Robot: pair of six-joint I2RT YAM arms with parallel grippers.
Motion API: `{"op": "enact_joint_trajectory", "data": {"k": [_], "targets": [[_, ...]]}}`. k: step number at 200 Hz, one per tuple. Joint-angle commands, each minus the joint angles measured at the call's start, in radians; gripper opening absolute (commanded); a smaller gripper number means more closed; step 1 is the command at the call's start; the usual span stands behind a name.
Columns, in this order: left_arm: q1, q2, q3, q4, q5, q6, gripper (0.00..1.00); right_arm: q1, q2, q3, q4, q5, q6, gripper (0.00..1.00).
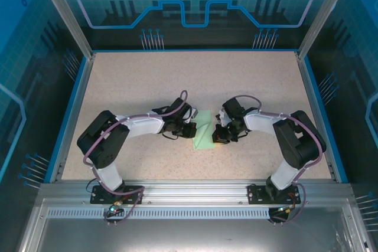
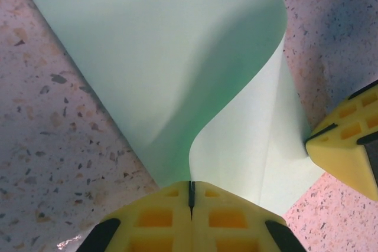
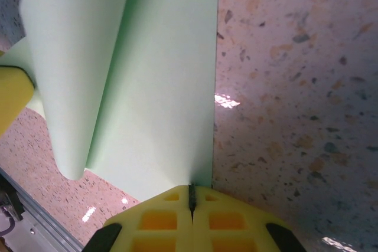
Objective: Fold a paper plane with a square sheet of paper (fold left side to right side)
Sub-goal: Fold the triangle a second time at the center of the table.
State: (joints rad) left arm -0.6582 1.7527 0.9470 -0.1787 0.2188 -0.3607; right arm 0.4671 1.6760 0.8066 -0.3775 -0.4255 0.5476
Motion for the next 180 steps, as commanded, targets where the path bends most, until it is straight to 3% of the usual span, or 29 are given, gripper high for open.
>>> {"op": "enact_joint_trajectory", "data": {"k": [1, 180], "targets": [[0.010, 0.022, 0.037, -0.021, 0.025, 0.030, 0.00, 0.015, 0.020, 0.011, -0.059, 0.034, -0.018, 0.05], [0.020, 0.072, 0.053, -0.012, 0.022, 0.040, 0.01, 0.027, 0.034, 0.031, -0.078, 0.045, -0.035, 0.05]]}}
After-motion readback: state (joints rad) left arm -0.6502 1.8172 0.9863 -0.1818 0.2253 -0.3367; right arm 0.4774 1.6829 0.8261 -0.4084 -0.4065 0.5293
